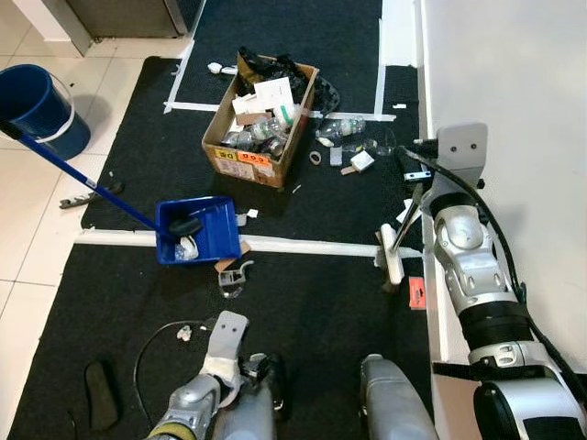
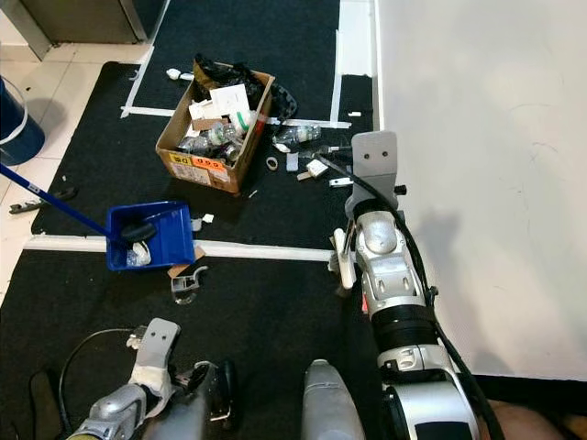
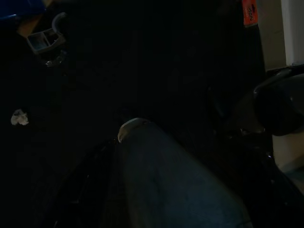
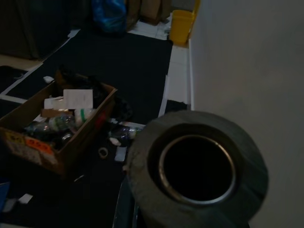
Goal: Sweep floor
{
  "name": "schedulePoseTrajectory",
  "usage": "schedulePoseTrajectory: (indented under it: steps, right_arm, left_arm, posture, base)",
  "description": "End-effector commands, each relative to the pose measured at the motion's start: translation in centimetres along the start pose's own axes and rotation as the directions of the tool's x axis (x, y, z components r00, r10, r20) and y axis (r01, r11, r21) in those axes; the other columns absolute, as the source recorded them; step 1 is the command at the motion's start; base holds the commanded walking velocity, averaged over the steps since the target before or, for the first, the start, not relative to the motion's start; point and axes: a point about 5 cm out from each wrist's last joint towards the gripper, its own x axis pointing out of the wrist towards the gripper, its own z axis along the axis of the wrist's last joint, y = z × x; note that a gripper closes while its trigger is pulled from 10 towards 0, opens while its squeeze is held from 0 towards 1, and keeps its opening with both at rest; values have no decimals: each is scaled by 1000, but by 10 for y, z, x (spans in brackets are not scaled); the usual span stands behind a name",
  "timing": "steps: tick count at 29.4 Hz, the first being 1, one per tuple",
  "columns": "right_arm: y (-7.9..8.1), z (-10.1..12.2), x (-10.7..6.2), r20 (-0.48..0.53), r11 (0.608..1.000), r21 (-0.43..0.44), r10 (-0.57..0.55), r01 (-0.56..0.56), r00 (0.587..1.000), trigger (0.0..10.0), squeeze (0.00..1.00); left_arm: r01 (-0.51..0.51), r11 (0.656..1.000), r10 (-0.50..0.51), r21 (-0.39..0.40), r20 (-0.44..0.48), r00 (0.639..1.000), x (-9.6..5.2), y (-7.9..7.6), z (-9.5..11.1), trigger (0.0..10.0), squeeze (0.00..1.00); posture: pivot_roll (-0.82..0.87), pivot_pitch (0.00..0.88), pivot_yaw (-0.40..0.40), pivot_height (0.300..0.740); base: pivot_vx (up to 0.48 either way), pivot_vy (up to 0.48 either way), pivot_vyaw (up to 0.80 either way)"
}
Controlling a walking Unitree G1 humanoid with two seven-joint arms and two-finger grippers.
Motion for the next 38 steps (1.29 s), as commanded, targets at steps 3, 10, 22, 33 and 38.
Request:
schedulePoseTrajectory:
  steps: [3,10,22,33,38]
  right_arm:
    - [-12,15,5,92,997,-49,-52,57,994,10000,0]
    - [-18,19,10,112,995,-77,-61,70,992,10000,0]
    - [25,-11,-6,25,976,-194,108,-101,994,10000,0]
    - [67,-42,-27,-95,967,-22,250,-253,964,10000,0]
    - [77,-50,-34,-139,944,260,243,-202,960,10000,0]
  left_arm:
    - [-1,996,-19,-87,-230,973,-21,-8,-65,10000,0]
    - [13,996,-30,-92,-192,981,-13,-11,-52,10000,0]
    - [22,995,-40,-94,-196,980,-17,-12,-59,10000,0]
    - [13,995,-34,-101,-210,977,-21,-10,-65,10000,0]
    - [18,994,-38,-105,-197,980,-18,-13,-62,10000,0]
  posture:
    - [63,286,34,740]
    - [63,275,32,740]
    - [78,304,37,740]
    - [85,311,29,740]
    - [74,305,19,740]
  base:
    - [0,0,0]
    - [0,0,0]
    - [0,0,0]
    - [0,0,0]
    - [0,0,0]
